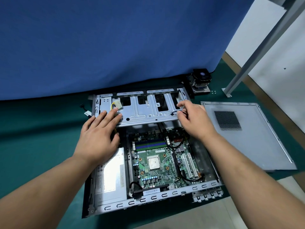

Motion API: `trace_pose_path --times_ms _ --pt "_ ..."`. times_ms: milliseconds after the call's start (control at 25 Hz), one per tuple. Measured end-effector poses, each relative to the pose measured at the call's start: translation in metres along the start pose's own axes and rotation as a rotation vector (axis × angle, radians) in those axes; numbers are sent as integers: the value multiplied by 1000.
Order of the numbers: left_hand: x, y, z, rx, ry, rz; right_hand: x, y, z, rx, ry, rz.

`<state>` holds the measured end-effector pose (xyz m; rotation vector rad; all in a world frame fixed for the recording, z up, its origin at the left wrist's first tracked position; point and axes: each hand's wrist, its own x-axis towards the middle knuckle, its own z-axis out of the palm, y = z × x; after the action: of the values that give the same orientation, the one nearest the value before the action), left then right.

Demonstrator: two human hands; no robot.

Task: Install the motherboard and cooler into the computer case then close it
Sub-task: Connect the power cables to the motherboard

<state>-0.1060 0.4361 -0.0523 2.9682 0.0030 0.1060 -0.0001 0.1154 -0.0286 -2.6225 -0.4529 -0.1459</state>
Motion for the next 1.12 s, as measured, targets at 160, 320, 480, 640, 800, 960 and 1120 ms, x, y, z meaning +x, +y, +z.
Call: trace_pose_path --times_ms 160,320,480,640,800,960,1120 --pt "-1 0 0 3 1 -3 4 -5 1 -28 8 6" --pt "0 -1 2 16 21 1 0 -7 5 24 102 31" --pt "1 0 3 19 25 -2 -2 -5 8 -63 148 29" --pt "1 1 1 16 18 -3 -2 -7 9 -24 126 59" --pt "1 2 -1 27 8 -9 -2 -7 8 15 77 59" --pt "0 4 -3 21 7 -9 -10 -9 4 191 75 -22" --pt "0 4 -3 14 2 -15 -33 -25 19 268 13 -93"
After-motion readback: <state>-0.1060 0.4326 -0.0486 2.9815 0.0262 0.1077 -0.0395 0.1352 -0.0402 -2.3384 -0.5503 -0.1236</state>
